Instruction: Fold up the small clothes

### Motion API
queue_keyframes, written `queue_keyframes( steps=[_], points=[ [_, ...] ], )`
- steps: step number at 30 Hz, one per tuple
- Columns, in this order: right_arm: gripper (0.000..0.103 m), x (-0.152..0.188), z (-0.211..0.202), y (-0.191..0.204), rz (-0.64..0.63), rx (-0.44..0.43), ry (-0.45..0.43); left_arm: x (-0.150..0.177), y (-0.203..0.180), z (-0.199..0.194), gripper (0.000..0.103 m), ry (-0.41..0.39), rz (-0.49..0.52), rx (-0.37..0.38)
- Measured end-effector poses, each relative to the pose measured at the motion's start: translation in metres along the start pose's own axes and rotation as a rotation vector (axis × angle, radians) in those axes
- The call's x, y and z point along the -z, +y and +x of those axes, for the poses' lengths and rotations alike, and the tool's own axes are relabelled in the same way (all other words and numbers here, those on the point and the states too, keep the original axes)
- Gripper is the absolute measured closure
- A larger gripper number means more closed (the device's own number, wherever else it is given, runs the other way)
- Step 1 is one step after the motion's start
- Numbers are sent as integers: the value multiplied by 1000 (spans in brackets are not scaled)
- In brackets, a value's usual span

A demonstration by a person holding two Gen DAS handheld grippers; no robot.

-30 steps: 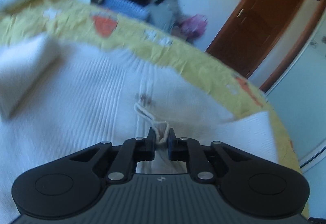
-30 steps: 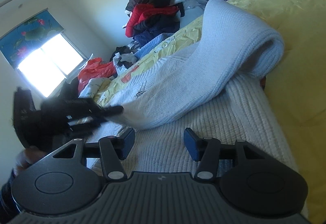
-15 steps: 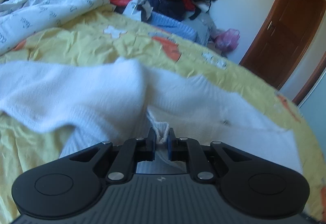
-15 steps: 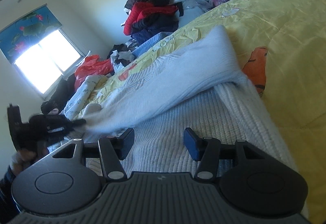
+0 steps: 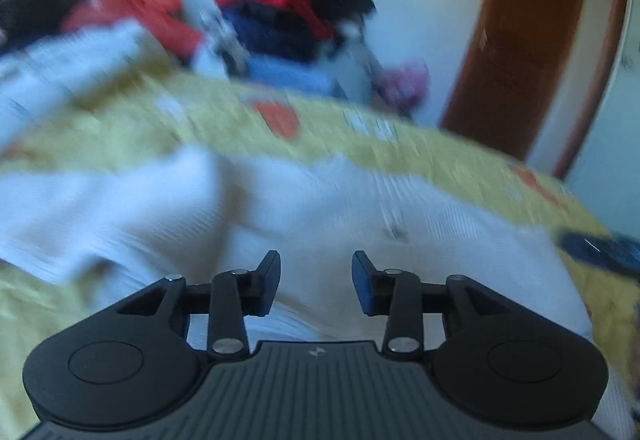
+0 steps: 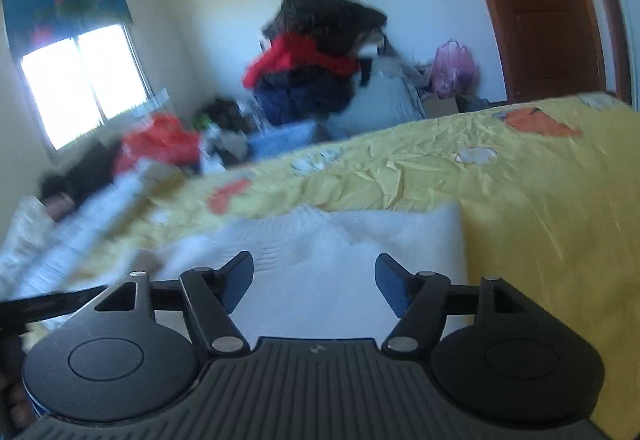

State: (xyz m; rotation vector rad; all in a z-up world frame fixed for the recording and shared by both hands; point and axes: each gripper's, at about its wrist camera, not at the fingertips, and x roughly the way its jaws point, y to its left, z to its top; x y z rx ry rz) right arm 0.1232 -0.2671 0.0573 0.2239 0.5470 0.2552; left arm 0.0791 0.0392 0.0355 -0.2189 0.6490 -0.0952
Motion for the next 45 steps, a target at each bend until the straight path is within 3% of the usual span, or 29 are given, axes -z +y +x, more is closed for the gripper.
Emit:
queue_keyframes(
  steps=[2,5,6,9,15,16,18,19,20,22,28,33,36,38,41,45],
  points=[
    [33,-3,36,0,-63,70,76,5,-5,27,65,71,24,-23],
    [34,15,68,-7,-187,199,171,17,-6,30,64,-4,116,-27],
    [31,24,64,-11,-224,177,122,20,-4,29,64,-12,118,-19],
    [31,28,58,-27,-149,133,94,16,9,31,63,-13,52,25],
    [27,31,60,-12,-216,187,96,16,-1,24,63,-20,66,21],
    [27,31,59,-13,-211,183,97,15,-2,17,60,-16,71,23],
    [26,29,60,-16,-202,175,98,12,-2,4,43,-33,59,48],
    [26,28,60,-16,-202,175,98,11,0,1,25,-45,46,53],
    [26,29,60,-16,-204,176,97,11,2,1,19,-47,33,52],
    [26,29,60,-16,-204,176,97,13,8,14,20,6,10,38],
    [26,29,59,-17,-202,174,98,20,8,9,19,-39,55,13],
    [26,29,59,-17,-205,175,96,12,68,-52,19,-195,-116,45],
    [26,28,59,-15,-201,173,96,0,131,-81,19,-291,-277,-71],
    [26,29,58,-15,-202,175,95,-6,183,-91,19,-324,-438,-127],
    [26,29,59,-13,-204,178,95,-4,254,-94,19,-317,-681,-159],
    [25,29,59,-14,-203,177,95,-1,299,-80,20,-261,-774,-233]
  ],
)
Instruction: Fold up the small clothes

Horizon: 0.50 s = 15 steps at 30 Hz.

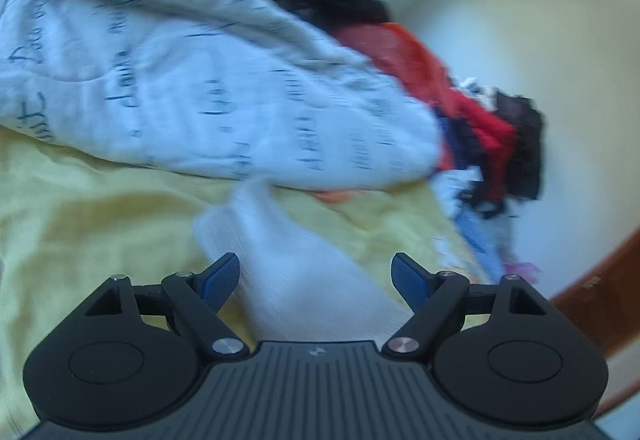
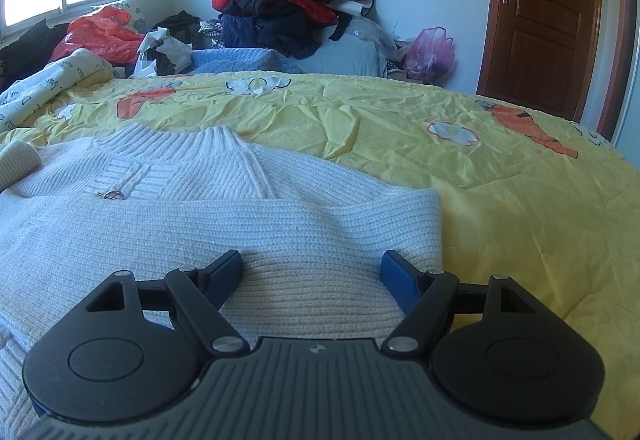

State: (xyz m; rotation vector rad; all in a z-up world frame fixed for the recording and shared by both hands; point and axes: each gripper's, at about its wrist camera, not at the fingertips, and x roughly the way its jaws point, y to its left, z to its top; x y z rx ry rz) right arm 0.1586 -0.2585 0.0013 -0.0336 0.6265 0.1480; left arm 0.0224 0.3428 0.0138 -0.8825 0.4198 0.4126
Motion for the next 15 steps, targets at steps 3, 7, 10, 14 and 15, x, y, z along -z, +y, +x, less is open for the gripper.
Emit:
queue_keyframes(
  steps=[3,7,10,14,15],
  points=[
    [25,0,0,1,-1,1,0,-3,9,6,20,0,-62,17],
    [25,0,0,0,1,-1,0,-3,6,7,20,6,-88,20],
    [25,0,0,0,2,-1,0,0,5,-3,20,38,-131,43],
    [25,0,0,0,2,-2,0,9,11,-3,20,51,-158,39],
    [25,0,0,-1,4,-5,-1,9,11,2,21,46,-146,21]
  ],
)
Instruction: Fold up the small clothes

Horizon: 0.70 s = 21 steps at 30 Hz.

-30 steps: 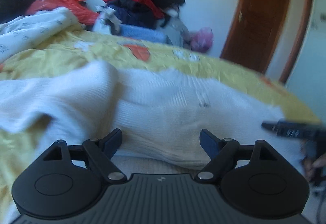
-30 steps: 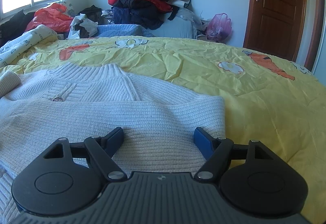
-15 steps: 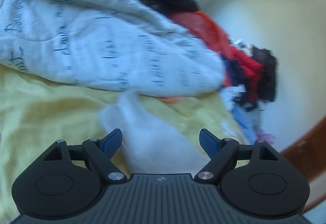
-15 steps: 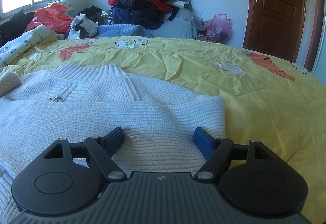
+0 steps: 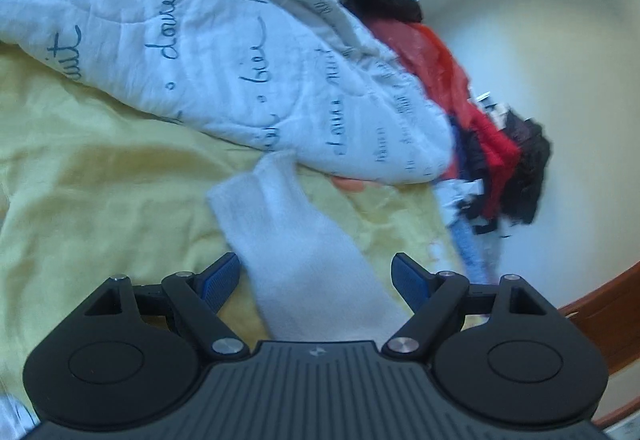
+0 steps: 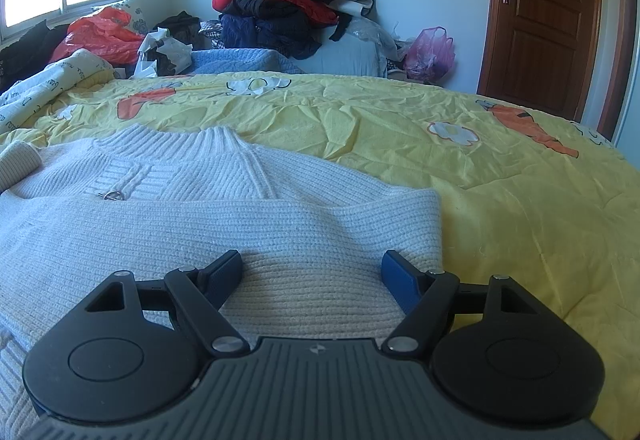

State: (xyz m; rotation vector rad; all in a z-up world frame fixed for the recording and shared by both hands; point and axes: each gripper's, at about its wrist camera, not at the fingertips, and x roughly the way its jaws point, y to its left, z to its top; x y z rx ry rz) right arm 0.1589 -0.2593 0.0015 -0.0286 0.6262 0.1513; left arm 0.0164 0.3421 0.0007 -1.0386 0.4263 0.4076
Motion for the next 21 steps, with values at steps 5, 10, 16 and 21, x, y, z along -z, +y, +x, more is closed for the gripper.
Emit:
queue_keyframes(
  steps=[5,10,16,21],
  points=[
    [25,0,0,0,1,-2,-1,-6,-14,19,62,-32,81,-66],
    [24,0,0,0,4,-6,-2,-5,-14,29,84,-12,99,-114],
    [23,0,-1,0,7,-11,-1,1,-39,14,90,-60,167,-112],
    [23,0,-1,0,8,-11,-1,31,-117,-13,90,-127,359,32]
  ],
)
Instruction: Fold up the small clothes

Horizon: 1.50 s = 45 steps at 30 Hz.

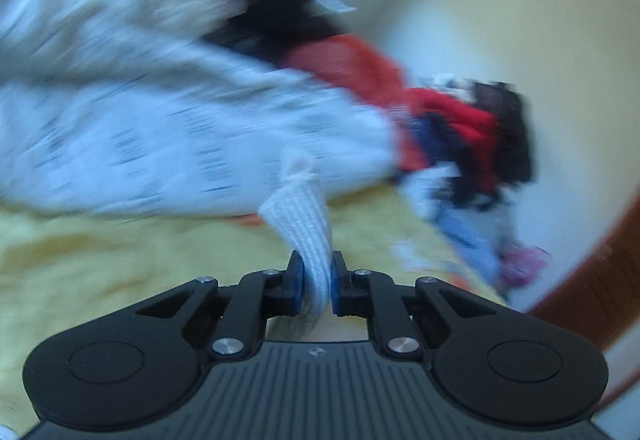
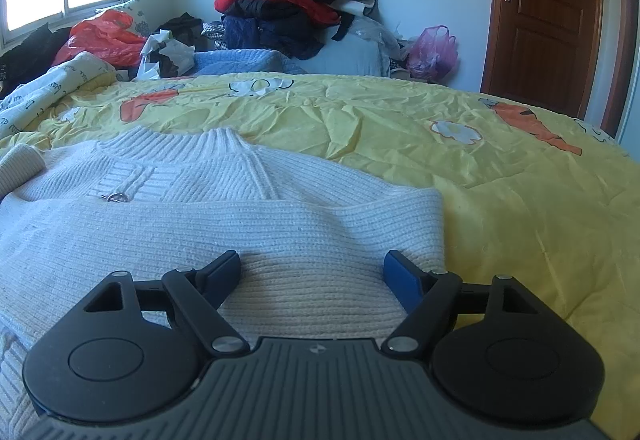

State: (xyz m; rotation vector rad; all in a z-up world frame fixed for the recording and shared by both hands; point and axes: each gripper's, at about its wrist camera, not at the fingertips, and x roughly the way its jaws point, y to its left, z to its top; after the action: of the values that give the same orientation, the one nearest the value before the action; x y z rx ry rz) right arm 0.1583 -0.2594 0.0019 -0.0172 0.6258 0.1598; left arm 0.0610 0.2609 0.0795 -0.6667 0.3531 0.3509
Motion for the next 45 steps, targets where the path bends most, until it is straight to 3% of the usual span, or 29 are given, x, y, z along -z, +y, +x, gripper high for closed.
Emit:
queue_keyframes(
  steps=[5,7,10,16,19,22,23,26,27,28,30,31,32,34,37,40,42,45],
  points=[
    [23,0,0,0,3,-5,-1,43,-107,-10,90,23,180,224],
    [22,0,0,-1,7,-10,-2,76,-144,-5,90,84,250,291],
    [22,0,-1,-3,12,-19,-3,132,-177,8,90,192,321,328],
    [18,1,-1,-6,26,-47,-3,206,-186,27,90,347,433,334],
    [12,-2,0,-7,24,-74,9,221,-175,22,89,280,497,366],
    [10,-19,-6,-2,82,-95,50,220,-168,19,88,280,480,384],
    [12,-25,-10,-2,144,-141,48,218,-168,19,88,279,471,393],
    [10,-43,-11,0,394,-412,85,219,-169,18,87,278,464,412],
    [10,-46,-3,4,466,-487,138,223,-178,17,84,280,471,434],
    [10,-48,8,10,516,-543,200,223,-178,16,76,285,475,466],
    [11,-47,27,19,561,-584,303,224,-181,14,48,305,500,537],
    [12,-45,35,22,578,-578,330,226,-183,13,21,306,520,545],
    [11,-43,39,23,600,-575,339,228,-184,11,10,295,539,531],
    [10,-39,42,19,653,-598,331,228,-185,9,10,277,543,523],
    [29,-34,44,18,659,-588,330,226,-183,0,10,241,538,473],
    [50,-33,41,22,553,-525,335,220,-170,-34,10,178,592,367],
    [84,-31,38,25,463,-452,328,212,-147,-64,10,154,568,374],
    [89,-20,35,18,455,-464,292,210,-114,-102,5,160,539,355]
  ],
)
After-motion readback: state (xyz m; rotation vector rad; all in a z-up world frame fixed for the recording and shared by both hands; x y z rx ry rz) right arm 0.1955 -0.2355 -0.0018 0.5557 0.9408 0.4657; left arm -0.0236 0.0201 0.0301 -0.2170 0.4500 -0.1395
